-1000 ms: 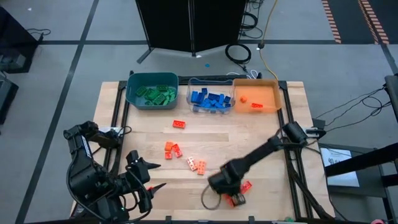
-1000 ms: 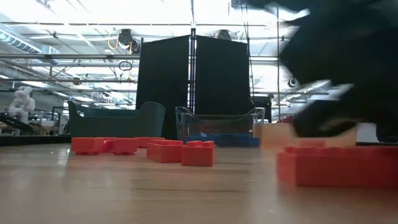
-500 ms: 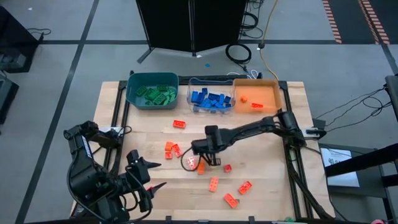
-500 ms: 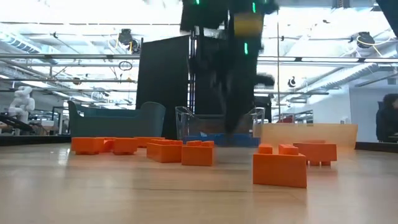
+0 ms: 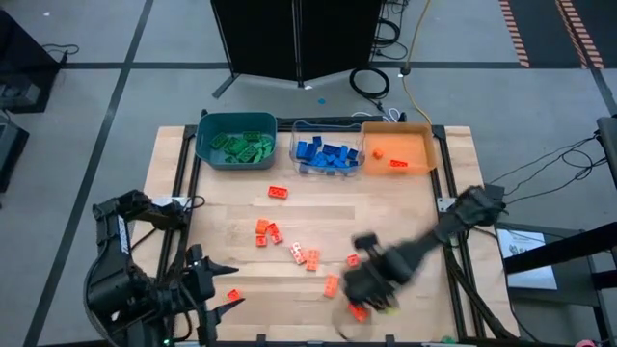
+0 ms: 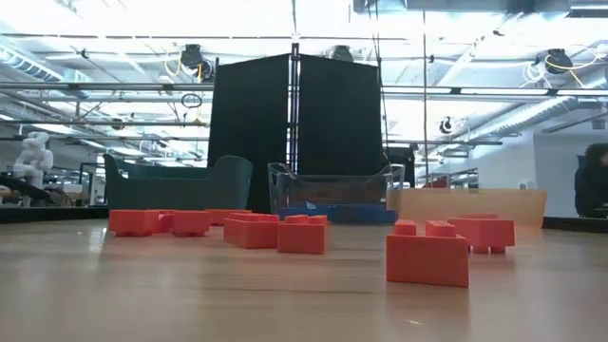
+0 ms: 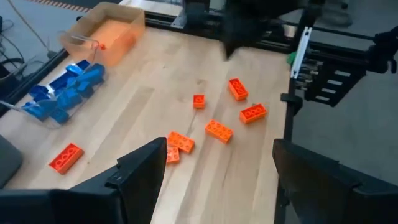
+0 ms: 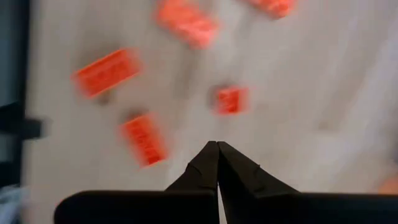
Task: Sort blocks
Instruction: Adjust the orange game pieces
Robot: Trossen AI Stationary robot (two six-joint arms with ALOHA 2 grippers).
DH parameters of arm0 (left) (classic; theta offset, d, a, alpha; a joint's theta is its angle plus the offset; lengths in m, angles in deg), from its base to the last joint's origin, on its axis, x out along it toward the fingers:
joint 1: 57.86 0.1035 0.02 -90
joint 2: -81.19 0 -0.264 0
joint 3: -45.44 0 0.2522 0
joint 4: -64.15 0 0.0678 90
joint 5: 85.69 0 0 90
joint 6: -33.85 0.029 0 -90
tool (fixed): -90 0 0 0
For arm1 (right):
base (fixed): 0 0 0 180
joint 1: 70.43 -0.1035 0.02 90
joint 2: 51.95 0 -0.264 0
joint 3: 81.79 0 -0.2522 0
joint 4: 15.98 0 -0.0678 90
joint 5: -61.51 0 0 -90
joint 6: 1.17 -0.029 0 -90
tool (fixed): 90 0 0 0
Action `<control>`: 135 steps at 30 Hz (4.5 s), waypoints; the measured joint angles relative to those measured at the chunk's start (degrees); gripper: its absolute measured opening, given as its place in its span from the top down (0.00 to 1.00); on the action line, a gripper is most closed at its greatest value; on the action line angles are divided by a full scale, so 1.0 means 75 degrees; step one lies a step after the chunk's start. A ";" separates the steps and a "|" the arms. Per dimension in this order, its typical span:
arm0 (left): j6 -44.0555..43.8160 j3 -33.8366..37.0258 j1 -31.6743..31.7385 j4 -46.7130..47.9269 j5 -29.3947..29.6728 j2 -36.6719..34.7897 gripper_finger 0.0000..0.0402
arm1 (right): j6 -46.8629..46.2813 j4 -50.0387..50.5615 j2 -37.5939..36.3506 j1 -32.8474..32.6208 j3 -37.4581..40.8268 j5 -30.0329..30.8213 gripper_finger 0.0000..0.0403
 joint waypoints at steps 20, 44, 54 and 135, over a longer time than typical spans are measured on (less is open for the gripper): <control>-0.0257 0.0586 -0.0320 0.0001 0.0587 0.0000 0.26 | -0.4857 -0.5294 -0.1167 -0.1426 0.5574 -0.1200 1.00; 0.1151 0.0583 -0.0026 0.0001 0.1015 -0.0099 0.26 | -0.0733 -0.5444 -0.0348 0.3125 0.4276 -0.0418 1.00; 0.0743 0.0583 -0.0013 0.0000 0.1032 -0.0099 0.26 | -0.1350 -0.3900 -0.0737 0.0550 0.1986 -0.0173 1.00; 0.0548 0.0583 0.0813 0.0000 0.0963 -0.0099 0.26 | 0.1163 -0.6947 0.1794 0.0500 0.2500 -0.1830 1.00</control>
